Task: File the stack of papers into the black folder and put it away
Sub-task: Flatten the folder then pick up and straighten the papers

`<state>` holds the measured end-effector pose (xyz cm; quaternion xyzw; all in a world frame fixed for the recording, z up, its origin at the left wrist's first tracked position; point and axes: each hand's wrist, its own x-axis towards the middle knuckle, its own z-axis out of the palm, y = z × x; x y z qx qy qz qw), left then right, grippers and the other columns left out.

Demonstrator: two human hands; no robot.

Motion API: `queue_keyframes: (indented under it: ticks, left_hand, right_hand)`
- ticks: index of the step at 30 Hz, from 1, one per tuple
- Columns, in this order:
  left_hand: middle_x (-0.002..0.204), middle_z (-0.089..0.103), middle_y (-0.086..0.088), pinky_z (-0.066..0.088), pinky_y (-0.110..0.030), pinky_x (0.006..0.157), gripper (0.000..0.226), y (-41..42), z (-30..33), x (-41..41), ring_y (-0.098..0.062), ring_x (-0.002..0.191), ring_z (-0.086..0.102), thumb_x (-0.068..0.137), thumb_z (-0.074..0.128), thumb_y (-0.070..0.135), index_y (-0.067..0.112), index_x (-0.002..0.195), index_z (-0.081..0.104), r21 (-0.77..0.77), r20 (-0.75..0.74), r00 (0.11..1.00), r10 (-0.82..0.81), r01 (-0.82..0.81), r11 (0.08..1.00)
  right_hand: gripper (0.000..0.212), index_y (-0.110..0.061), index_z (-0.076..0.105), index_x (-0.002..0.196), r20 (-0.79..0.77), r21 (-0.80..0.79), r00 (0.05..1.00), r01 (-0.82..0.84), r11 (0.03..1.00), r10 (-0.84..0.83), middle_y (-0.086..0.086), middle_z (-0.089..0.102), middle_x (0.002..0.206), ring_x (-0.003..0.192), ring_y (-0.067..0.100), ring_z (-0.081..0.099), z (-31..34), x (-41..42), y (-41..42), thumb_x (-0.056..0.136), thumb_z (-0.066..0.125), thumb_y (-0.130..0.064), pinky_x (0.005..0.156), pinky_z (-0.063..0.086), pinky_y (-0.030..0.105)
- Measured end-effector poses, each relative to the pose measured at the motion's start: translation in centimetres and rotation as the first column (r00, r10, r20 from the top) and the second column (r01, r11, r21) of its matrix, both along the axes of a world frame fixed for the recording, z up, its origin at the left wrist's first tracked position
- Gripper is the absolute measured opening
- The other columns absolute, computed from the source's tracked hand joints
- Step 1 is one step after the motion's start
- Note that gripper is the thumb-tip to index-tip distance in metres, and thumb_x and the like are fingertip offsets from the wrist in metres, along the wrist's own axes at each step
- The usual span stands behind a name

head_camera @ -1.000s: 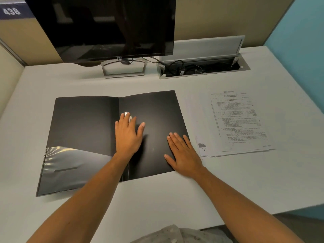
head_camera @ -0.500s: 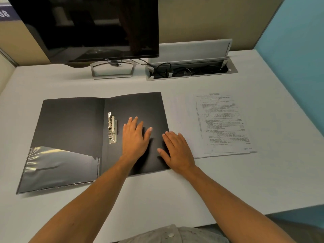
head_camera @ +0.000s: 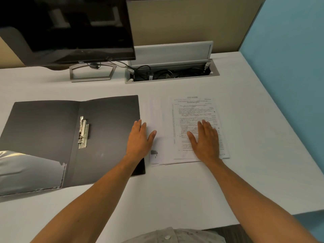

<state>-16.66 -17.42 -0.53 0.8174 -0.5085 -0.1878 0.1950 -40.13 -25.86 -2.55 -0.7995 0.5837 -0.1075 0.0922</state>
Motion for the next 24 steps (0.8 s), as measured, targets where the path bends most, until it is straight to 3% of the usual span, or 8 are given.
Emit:
queue_keyframes:
  ticks: [10,16,24]
  left_hand:
    - [0.163,0.010,-0.009,0.014,-0.037,0.120,0.076,-2.3,-0.1,-4.5,-0.024,0.150,0.008,0.097,0.049,0.044,0.007,0.153,0.015,0.033,-0.153,0.978,0.142,-0.138,0.990]
    - [0.163,0.011,-0.007,0.017,-0.039,0.119,0.075,-3.8,1.1,-6.0,-0.025,0.150,0.012,0.096,0.054,0.038,0.008,0.153,0.014,0.056,-0.292,0.905,0.308,-0.306,0.951]
    - [0.146,0.038,-0.012,0.042,-0.044,0.106,0.065,-5.7,2.2,-5.8,-0.032,0.131,0.044,0.089,0.066,0.028,0.006,0.142,0.036,0.056,-0.440,0.759,0.479,-0.509,0.859]
  right_hand:
    - [0.079,-0.012,0.021,0.150,-0.044,0.102,0.997,0.067,0.992,-0.063,0.016,0.009,0.159,0.147,0.030,0.002,-1.4,-4.0,-2.9,0.092,0.020,-0.066,0.120,0.002,0.046]
    - [0.081,-0.012,0.016,0.151,-0.083,0.108,0.996,0.046,0.993,-0.037,0.019,0.008,0.159,0.147,0.032,-0.002,-1.6,-3.5,-2.8,0.091,0.017,-0.067,0.119,-0.005,0.046]
    - [0.081,-0.012,0.014,0.152,-0.073,0.113,0.997,0.017,0.993,-0.009,0.018,0.007,0.159,0.148,0.028,-0.001,-1.6,-3.3,-2.7,0.092,0.016,-0.067,0.120,-0.004,0.044]
